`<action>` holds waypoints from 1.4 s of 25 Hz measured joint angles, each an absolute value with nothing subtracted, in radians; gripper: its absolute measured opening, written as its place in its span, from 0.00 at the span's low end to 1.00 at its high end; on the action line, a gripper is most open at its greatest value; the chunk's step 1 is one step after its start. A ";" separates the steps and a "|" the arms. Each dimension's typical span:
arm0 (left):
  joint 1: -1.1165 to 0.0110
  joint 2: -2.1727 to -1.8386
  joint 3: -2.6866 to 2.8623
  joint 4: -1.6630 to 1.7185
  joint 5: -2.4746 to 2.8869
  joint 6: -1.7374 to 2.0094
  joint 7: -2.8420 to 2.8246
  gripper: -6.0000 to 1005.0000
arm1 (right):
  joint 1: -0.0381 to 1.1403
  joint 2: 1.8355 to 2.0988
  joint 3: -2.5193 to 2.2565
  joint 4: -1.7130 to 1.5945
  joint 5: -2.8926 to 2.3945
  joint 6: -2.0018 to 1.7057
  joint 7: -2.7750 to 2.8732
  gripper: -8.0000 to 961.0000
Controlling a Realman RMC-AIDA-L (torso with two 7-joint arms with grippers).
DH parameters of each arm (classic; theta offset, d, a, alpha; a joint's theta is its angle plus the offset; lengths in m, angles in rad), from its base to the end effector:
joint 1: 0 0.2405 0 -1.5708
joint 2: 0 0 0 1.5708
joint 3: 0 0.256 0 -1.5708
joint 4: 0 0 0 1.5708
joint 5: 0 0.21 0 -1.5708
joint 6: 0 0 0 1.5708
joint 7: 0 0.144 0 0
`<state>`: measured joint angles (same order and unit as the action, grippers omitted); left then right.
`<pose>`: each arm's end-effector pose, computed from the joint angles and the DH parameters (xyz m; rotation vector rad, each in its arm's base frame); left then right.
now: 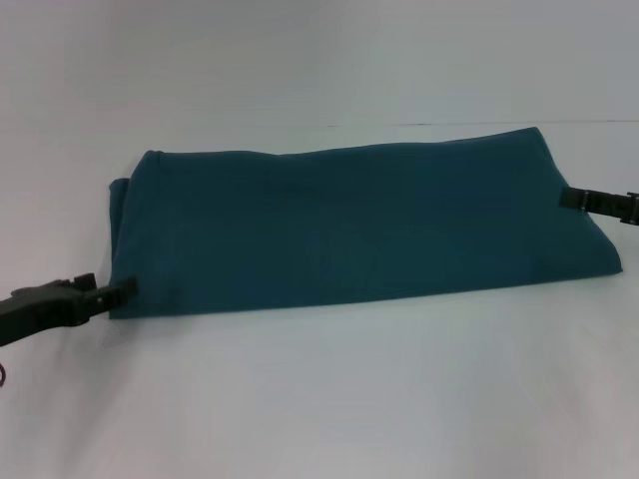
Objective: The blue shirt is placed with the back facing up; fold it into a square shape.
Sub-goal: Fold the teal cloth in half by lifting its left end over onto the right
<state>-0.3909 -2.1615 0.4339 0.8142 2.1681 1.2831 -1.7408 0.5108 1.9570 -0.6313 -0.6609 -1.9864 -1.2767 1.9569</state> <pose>-0.3476 0.3140 0.0280 -2.1153 -1.2593 -0.5549 0.3183 0.3699 0.0701 -2.1574 1.3370 0.6629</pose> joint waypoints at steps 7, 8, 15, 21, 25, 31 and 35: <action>-0.394 -2.161 0.447 0.800 2.176 1.240 -1.739 0.78 | 0.510 1.967 -0.631 -0.661 -1.986 -1.279 1.954 0.67; -0.394 -2.162 0.454 0.798 2.177 1.235 -1.739 0.78 | 0.510 1.968 -0.631 -0.661 -1.986 -1.279 1.954 0.67; -0.401 -2.163 0.477 0.773 2.179 1.229 -1.724 0.77 | 0.509 1.969 -0.629 -0.661 -1.986 -1.279 1.954 0.67; -0.402 -2.163 0.495 0.770 2.180 1.234 -1.719 0.77 | 0.509 1.969 -0.627 -0.661 -1.986 -1.275 1.954 0.67; -0.403 -2.163 0.499 0.770 2.180 1.234 -1.719 0.76 | 0.509 1.969 -0.629 -0.661 -1.986 -1.268 1.953 0.67; -0.405 -2.163 0.513 0.770 2.180 1.223 -1.711 0.76 | 0.506 1.972 -0.624 -0.661 -1.986 -1.267 1.943 0.67; -0.407 -2.163 0.522 0.770 2.190 1.208 -1.710 0.75 | 0.505 1.974 -0.623 -0.661 -1.986 -1.266 1.941 0.67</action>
